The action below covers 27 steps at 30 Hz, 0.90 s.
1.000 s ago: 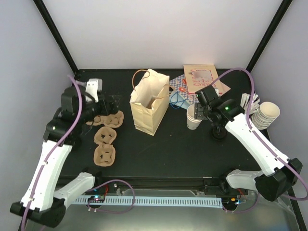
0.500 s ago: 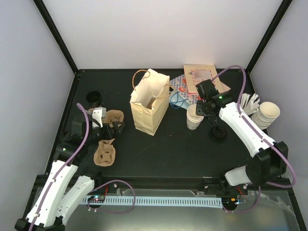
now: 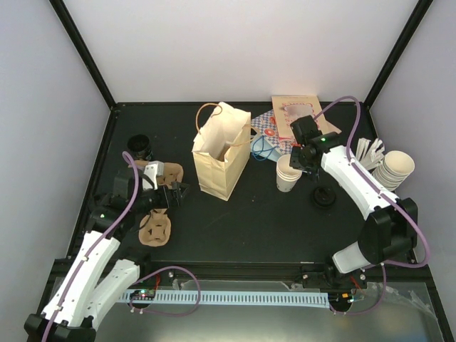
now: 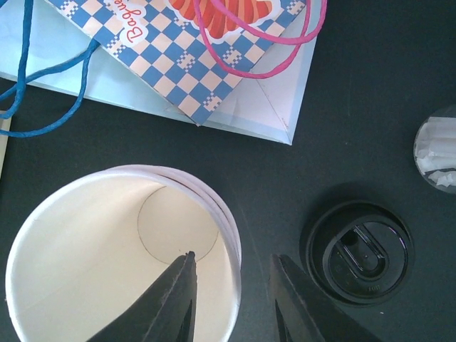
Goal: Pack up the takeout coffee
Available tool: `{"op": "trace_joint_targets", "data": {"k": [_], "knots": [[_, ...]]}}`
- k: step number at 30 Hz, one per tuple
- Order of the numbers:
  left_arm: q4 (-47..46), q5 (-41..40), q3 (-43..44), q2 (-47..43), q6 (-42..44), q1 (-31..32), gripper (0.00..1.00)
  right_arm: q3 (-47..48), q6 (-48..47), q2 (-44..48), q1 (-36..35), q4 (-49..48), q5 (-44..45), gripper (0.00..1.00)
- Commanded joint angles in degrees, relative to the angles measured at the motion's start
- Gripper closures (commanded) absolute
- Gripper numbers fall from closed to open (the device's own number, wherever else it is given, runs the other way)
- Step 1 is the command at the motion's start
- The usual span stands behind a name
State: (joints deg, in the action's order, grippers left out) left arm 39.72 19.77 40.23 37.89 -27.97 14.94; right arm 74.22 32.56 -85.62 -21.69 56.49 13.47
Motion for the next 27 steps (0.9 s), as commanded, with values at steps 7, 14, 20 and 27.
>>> {"op": "trace_joint_targets", "data": {"k": [7,14,20,27], "knots": [[-2.2,0.9,0.3,0.8,1.2,-0.3,0.01,-1.7,1.5,-1.3,0.6,-2.1,-1.0,0.75],[-2.2,0.8,0.7,1.1,1.3,-0.3,0.01,-1.3,1.5,-0.7,0.7,-1.5,-1.3,0.97],[-1.8,0.7,0.8,1.0,1.4,-0.3,0.01,-0.2,1.4,1.2,0.7,-0.3,-2.0,0.99],[-2.1,1.2,0.5,1.1,1.3,-0.3,0.01,1.5,1.3,3.2,0.6,1.3,-4.0,0.99]]}}
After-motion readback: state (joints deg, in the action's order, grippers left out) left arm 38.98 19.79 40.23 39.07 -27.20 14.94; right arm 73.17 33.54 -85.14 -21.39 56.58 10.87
